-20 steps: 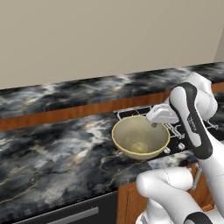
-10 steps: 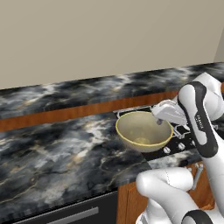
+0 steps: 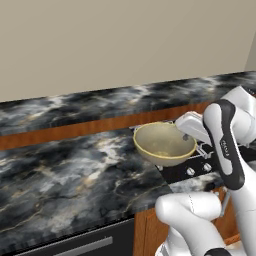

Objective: Pick the cup and bowl from the counter and place them on the counter next to the sink.

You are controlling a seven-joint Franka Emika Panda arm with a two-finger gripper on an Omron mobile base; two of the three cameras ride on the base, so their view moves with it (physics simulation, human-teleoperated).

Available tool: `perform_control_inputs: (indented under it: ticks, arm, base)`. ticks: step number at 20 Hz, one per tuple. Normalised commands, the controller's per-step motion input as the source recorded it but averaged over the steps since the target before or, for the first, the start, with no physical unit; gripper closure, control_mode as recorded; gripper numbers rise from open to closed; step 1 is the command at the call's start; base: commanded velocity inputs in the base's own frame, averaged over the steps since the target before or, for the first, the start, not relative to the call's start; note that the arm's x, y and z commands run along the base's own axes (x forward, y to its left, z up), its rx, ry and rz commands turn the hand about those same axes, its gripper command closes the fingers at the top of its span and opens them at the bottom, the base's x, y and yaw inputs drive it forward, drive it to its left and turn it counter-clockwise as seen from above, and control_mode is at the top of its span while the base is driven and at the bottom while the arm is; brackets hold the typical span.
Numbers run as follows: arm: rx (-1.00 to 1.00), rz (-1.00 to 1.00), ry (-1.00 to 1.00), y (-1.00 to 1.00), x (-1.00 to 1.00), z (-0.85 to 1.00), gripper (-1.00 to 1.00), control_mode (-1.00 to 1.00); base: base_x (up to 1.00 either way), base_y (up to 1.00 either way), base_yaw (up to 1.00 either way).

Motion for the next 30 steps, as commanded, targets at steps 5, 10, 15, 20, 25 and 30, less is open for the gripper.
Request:
perform_control_inputs:
  ticks: [5, 10, 15, 20, 25, 30]
  arm:
    - [0.0, 0.0, 0.0, 0.0, 0.0, 0.0, 1.0, -1.0]
    - [0.0, 0.0, 0.0, 0.0, 0.0, 0.0, 1.0, -1.0]
    - [0.0, 0.0, 0.0, 0.0, 0.0, 0.0, 1.0, 1.0]
    - [0.0, 0.0, 0.0, 0.0, 0.0, 0.0, 1.0, 1.0]
    - [0.0, 0.0, 0.0, 0.0, 0.0, 0.0, 1.0, 1.0]
    - [0.0, 0.0, 0.0, 0.0, 0.0, 0.0, 1.0, 1.0]
  base:
    - [0.0, 0.0, 0.0]
    - [0.0, 0.0, 0.0]
    - [0.0, 0.0, 0.0]
    - [-0.3, 0.05, 0.04]
    - [-0.78, 0.03, 0.02]
    - [-0.17, 0.0, 0.07]
